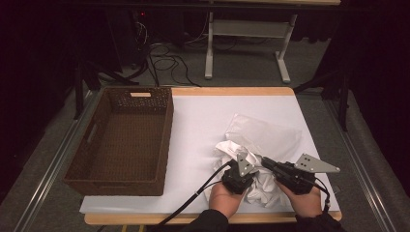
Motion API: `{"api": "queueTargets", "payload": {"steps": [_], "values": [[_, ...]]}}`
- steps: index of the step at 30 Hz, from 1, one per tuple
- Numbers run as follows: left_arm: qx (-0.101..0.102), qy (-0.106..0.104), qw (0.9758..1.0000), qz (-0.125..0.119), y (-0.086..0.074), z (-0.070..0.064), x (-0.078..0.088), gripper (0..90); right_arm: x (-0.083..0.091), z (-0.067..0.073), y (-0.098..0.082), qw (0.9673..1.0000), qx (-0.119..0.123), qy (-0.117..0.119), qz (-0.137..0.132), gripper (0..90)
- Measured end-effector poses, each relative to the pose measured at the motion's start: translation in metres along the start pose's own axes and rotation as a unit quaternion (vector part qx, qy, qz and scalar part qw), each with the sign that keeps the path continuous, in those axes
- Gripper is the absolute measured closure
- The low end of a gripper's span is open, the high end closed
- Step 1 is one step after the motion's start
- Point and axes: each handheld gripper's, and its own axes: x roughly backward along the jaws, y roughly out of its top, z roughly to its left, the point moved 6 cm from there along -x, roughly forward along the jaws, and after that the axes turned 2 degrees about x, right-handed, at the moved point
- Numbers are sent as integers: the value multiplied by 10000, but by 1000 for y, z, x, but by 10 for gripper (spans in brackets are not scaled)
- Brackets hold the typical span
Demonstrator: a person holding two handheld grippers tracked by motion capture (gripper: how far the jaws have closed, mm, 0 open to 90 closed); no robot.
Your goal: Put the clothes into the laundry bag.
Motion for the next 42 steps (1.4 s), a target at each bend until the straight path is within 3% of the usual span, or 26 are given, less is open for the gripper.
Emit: {"api": "queueTargets", "payload": {"steps": [1,4,8,10,15,20,25,29,32,34,36,37,39,42], "values": [[-23,-7,10000,-39,0,0,2,744,0,0,0,10000,8,-13,0,900],[-53,-99,9996,-269,0,0,11,525,0,-3,-2,10000,-25,-33,10,900],[-71,-54,9990,-433,-4,2,23,285,1,-6,-3,10000,-45,-70,28,900],[-76,-4,9988,-489,-6,4,29,220,1,-6,-3,10000,-36,-84,31,900],[-101,-2,9979,-647,-9,8,41,166,1,-5,-3,9999,-11,-105,40,900],[-289,-3,9966,-773,-9,6,52,157,1,-6,-3,9999,-33,-101,36,900],[-148,56,9949,-992,-3,10,61,151,1,-6,-3,9999,-25,-111,40,900],[-159,-28,9945,-1034,3,9,60,166,0,-6,-4,9999,-32,-109,51,900],[-214,-170,9946,-1006,8,6,55,238,0,-6,-4,9999,-43,-91,54,900],[-277,-312,9941,-1005,10,3,50,354,0,-5,-4,9999,-56,-91,59,900],[-237,-299,9943,-1000,13,2,46,487,0,-5,-5,9999,-40,-95,68,900],[-201,-393,9938,-1021,14,1,44,591,-1,-5,-5,9999,-57,-96,69,900],[-255,-371,9931,-1086,16,-1,43,719,-1,-5,-6,9999,-69,-79,77,900],[-295,-360,9926,-1120,18,-4,41,817,-2,-6,-6,9999,-73,-73,76,900]]}}
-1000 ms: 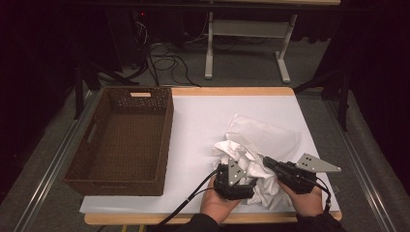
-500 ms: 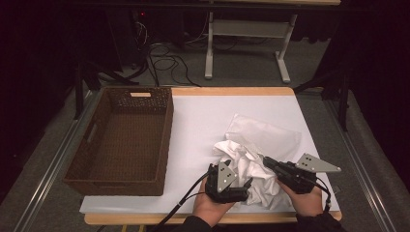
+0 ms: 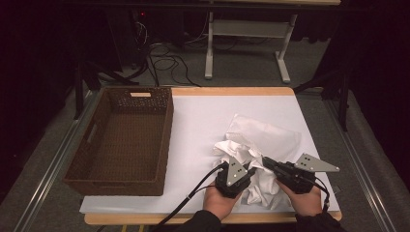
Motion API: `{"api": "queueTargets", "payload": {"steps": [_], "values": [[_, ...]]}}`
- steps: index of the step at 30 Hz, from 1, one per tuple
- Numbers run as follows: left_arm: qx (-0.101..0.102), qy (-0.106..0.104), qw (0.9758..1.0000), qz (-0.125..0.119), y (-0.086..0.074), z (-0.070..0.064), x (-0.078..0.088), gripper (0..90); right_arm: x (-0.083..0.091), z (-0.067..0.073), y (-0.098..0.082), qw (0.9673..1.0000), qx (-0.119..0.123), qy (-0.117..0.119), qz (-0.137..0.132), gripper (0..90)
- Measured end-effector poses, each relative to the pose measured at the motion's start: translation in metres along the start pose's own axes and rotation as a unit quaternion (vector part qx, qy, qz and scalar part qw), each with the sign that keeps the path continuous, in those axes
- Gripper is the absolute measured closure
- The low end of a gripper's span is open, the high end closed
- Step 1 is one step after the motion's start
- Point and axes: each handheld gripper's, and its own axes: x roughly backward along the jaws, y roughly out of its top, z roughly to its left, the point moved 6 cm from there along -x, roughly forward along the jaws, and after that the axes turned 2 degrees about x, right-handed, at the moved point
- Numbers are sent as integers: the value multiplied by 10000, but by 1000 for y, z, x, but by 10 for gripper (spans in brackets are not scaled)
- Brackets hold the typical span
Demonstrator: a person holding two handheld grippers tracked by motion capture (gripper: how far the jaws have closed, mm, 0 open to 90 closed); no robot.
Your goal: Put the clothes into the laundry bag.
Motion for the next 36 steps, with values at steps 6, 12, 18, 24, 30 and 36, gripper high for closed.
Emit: {"api": "queueTargets", "payload": {"steps": [6,12,18,24,30,36], "values": [[-31,31,9998,175,-2,-1,-10,843,-3,1,1,10000,14,47,1,900],[46,107,9990,433,-9,-1,-28,842,-3,3,2,10000,36,84,-11,900],[282,297,9977,548,-13,3,-41,823,-2,8,5,9997,77,199,-73,900],[421,252,9978,447,-11,2,-36,634,-1,10,5,9997,152,196,-67,900],[438,260,9982,320,-13,7,-11,419,0,5,4,9998,106,166,-97,900],[472,507,9974,218,-14,21,5,328,1,4,3,9999,97,121,-70,900]]}}
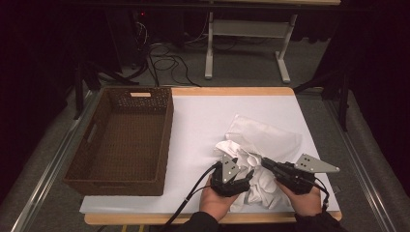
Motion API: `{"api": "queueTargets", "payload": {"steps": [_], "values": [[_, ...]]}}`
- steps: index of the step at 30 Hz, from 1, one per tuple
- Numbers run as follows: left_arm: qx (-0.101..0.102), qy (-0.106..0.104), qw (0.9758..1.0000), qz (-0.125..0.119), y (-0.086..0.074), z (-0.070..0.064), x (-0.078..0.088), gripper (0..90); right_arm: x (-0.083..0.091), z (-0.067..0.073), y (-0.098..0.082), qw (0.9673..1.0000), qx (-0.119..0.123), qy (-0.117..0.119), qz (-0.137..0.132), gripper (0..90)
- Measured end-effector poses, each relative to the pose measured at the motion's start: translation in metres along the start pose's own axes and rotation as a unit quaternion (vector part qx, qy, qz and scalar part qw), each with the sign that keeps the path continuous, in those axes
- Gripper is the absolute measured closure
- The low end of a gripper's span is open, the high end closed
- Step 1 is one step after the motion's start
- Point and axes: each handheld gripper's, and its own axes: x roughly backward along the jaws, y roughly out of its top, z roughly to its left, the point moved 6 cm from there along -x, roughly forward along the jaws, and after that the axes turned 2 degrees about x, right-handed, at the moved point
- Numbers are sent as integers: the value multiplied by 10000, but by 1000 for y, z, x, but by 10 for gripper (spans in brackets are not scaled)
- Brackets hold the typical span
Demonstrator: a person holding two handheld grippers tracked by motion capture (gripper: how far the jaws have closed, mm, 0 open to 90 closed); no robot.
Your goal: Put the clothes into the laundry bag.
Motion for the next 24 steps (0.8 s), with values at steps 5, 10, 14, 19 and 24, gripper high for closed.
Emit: {"api": "queueTargets", "payload": {"steps": [5,10,14,19,24], "values": [[34,-6,10000,29,4,3,-8,235,0,0,0,10000,1,-23,6,900],[-82,-83,9999,8,11,-4,-18,221,0,-1,-2,10000,-42,-46,40,900],[-20,-434,9991,-12,14,-11,-22,490,3,-3,-4,10000,-38,-73,49,900],[-193,-563,9982,1,10,-20,-25,851,5,-4,-4,9999,-52,-120,46,900],[-414,-676,9968,74,5,-31,-28,873,4,-2,-5,9999,-92,-122,69,900]]}}
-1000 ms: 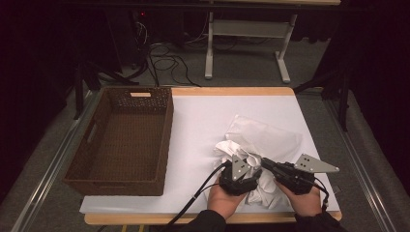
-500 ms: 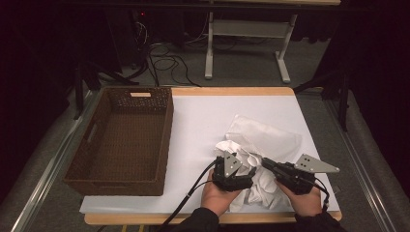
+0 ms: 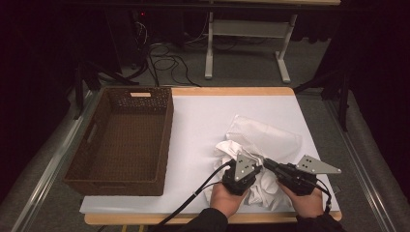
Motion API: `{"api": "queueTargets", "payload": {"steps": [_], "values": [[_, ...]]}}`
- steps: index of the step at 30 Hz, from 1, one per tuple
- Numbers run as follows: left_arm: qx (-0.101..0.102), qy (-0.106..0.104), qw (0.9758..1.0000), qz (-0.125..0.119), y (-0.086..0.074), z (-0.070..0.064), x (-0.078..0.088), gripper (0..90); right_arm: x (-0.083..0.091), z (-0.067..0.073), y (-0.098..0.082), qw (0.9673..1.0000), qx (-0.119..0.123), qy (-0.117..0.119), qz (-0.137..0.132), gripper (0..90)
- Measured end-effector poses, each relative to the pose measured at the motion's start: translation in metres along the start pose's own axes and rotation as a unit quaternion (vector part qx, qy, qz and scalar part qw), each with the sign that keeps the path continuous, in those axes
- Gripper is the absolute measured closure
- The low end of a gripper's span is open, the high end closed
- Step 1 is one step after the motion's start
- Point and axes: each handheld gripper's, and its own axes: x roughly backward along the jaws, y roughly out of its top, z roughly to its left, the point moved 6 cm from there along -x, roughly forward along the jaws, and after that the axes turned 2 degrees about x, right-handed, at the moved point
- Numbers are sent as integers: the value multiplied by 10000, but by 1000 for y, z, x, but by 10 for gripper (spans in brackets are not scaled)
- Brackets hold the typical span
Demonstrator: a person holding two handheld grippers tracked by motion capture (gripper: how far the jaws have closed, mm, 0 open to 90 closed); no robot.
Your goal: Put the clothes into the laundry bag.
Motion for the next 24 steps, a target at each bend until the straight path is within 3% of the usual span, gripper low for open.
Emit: {"api": "queueTargets", "payload": {"steps": [3,7,9,11,14,18,22,24], "values": [[-42,15,9998,179,-4,0,-9,873,-1,2,1,10000,-13,44,-27,900],[130,72,9994,311,-2,2,-19,853,0,4,1,9999,39,89,-51,900],[284,27,9992,285,-1,3,-20,783,0,4,1,9999,29,88,-39,900],[237,33,9995,222,-1,2,-17,641,0,2,0,10000,17,74,-41,900],[196,-2,9998,79,-2,0,-4,492,2,1,0,10000,-7,68,-38,900],[162,40,9999,-45,-6,4,22,393,3,0,0,10000,17,44,-54,900],[113,458,9988,-113,-12,27,45,377,4,-1,1,10000,6,22,-56,900],[242,703,9970,-205,-11,46,54,364,3,-1,1,10000,32,22,-69,900]]}}
